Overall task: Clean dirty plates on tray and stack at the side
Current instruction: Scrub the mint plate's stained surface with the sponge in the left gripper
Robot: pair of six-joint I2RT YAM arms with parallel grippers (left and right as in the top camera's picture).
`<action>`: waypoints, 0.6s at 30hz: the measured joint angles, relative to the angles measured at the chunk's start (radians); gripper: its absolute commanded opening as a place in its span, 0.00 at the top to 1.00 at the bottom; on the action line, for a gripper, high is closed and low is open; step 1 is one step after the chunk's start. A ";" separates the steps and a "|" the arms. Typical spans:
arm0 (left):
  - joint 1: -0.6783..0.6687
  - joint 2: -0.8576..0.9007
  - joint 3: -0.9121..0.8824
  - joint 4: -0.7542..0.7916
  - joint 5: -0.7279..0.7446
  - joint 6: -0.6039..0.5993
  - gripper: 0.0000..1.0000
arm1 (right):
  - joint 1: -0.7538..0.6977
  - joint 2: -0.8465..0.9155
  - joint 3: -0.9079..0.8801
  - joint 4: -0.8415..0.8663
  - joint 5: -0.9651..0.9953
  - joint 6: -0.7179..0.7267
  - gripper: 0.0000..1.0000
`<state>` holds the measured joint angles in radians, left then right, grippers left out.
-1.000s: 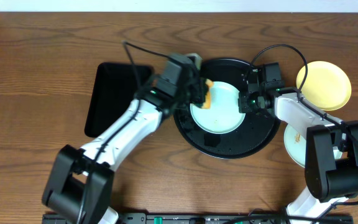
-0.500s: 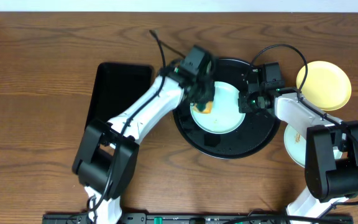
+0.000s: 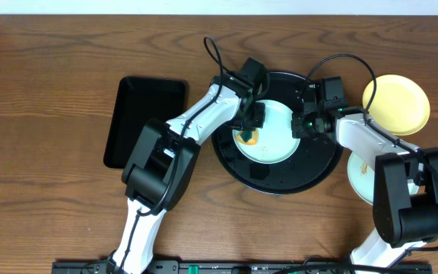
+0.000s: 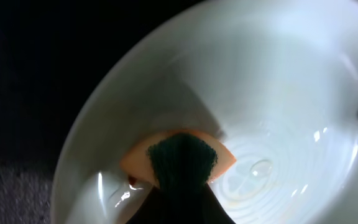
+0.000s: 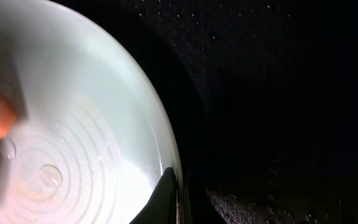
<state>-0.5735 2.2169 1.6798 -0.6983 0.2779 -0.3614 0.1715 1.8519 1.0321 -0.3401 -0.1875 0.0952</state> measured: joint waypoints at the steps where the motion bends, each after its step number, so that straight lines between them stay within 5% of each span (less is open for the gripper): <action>1: 0.000 0.000 0.000 0.010 -0.004 0.004 0.93 | 0.000 0.000 0.000 0.000 0.000 0.000 0.99; 18: 0.028 -0.001 0.000 0.053 -0.064 0.041 0.93 | 0.000 0.000 0.000 0.000 0.000 0.000 0.99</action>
<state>-0.5457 2.2162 1.6798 -0.6449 0.2142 -0.3202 0.1715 1.8519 1.0321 -0.3397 -0.1875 0.0956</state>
